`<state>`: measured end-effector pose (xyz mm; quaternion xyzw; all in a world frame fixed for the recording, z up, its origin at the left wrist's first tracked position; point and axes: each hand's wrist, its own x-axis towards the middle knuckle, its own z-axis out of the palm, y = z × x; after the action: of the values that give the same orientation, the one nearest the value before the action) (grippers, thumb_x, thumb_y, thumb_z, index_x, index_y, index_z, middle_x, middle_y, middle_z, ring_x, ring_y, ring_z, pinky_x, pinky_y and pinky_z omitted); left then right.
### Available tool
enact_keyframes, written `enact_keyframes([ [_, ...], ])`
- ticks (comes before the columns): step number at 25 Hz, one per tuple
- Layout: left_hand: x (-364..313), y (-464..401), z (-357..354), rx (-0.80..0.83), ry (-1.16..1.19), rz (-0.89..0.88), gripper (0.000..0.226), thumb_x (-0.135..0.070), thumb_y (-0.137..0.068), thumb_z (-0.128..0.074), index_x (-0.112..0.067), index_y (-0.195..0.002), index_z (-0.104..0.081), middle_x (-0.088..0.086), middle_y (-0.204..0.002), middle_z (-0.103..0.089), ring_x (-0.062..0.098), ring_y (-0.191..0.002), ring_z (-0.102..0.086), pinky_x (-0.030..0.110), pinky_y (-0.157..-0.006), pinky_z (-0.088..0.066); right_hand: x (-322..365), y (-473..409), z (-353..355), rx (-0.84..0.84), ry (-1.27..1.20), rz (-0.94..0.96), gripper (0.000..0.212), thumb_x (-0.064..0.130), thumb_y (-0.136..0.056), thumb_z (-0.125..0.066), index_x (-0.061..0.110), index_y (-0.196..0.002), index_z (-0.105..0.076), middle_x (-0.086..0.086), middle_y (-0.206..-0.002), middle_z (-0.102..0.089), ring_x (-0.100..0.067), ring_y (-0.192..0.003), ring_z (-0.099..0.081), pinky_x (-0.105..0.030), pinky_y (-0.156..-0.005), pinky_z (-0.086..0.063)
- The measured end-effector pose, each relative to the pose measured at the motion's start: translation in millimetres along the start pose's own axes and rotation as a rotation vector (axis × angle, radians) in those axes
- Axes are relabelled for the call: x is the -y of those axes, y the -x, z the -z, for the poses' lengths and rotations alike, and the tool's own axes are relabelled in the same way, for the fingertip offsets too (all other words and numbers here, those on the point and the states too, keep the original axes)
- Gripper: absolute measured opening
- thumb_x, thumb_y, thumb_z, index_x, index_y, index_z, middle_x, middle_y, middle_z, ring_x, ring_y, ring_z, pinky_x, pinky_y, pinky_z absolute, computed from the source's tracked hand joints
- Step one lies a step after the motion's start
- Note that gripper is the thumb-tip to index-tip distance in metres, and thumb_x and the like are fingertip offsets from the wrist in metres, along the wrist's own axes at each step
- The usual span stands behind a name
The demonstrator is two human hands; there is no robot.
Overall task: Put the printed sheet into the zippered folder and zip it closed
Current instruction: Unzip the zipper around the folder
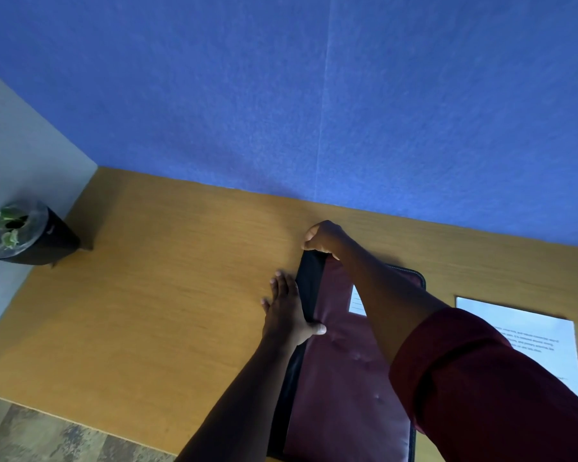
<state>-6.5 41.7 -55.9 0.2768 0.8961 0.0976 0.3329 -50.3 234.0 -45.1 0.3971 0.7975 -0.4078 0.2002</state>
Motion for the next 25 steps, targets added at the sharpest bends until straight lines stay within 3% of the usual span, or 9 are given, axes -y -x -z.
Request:
enact_keyframes([
  [4, 0, 0, 0, 0.003, -0.009, -0.002, 0.140, -0.054, -0.067, -0.083, -0.007, -0.154, 0.015, 0.011, -0.162, 0.024, 0.027, -0.151, 0.016, 0.058, -0.121, -0.008, -3, 3, -3, -0.079, 0.043, 0.074, 0.028, 0.026, -0.087, -0.073, 0.013, -0.112, -0.072, -0.005, -0.117, -0.070, -0.024, -0.113, -0.062, -0.041, -0.097, -0.053],
  [9, 1, -1, -1, 0.000, -0.008, -0.002, 0.140, -0.054, -0.067, -0.083, -0.007, -0.154, 0.016, 0.011, -0.162, 0.025, 0.027, -0.151, 0.017, 0.059, -0.121, -0.008, -5, 3, -1, 0.028, 0.146, 0.198, 0.015, 0.022, -0.095, -0.062, 0.020, -0.102, -0.075, 0.002, -0.117, -0.070, -0.019, -0.114, -0.061, -0.036, -0.098, -0.050],
  [13, 1, -1, -2, -0.002, -0.004, -0.003, 0.141, -0.054, -0.066, -0.084, -0.008, -0.154, 0.016, 0.010, -0.162, 0.024, 0.027, -0.151, 0.016, 0.059, -0.121, -0.008, -3, 5, 7, 0.032, 0.244, 0.231, 0.017, 0.028, -0.095, -0.060, 0.021, -0.106, -0.072, -0.002, -0.121, -0.065, -0.024, -0.112, -0.060, -0.042, -0.098, -0.051],
  [20, 2, -1, -2, 0.001, -0.012, -0.005, 0.141, -0.054, -0.067, -0.084, -0.008, -0.154, 0.017, 0.010, -0.162, 0.024, 0.027, -0.151, 0.017, 0.058, -0.120, -0.007, -10, 9, 26, 0.006, 0.381, 0.298, 0.028, -0.004, -0.089, -0.059, 0.013, -0.102, -0.077, -0.006, -0.112, -0.071, -0.024, -0.101, -0.067, -0.038, -0.091, -0.056],
  [25, 2, -1, -2, 0.014, -0.037, -0.009, 0.140, -0.056, -0.068, -0.082, -0.007, -0.153, 0.018, 0.011, -0.161, 0.026, 0.028, -0.151, 0.018, 0.057, -0.120, -0.006, -17, 22, 27, -0.090, 0.224, 0.209, 0.025, 0.010, -0.092, -0.051, 0.013, -0.104, -0.073, -0.007, -0.105, -0.069, -0.024, -0.094, -0.064, -0.031, -0.081, -0.051],
])
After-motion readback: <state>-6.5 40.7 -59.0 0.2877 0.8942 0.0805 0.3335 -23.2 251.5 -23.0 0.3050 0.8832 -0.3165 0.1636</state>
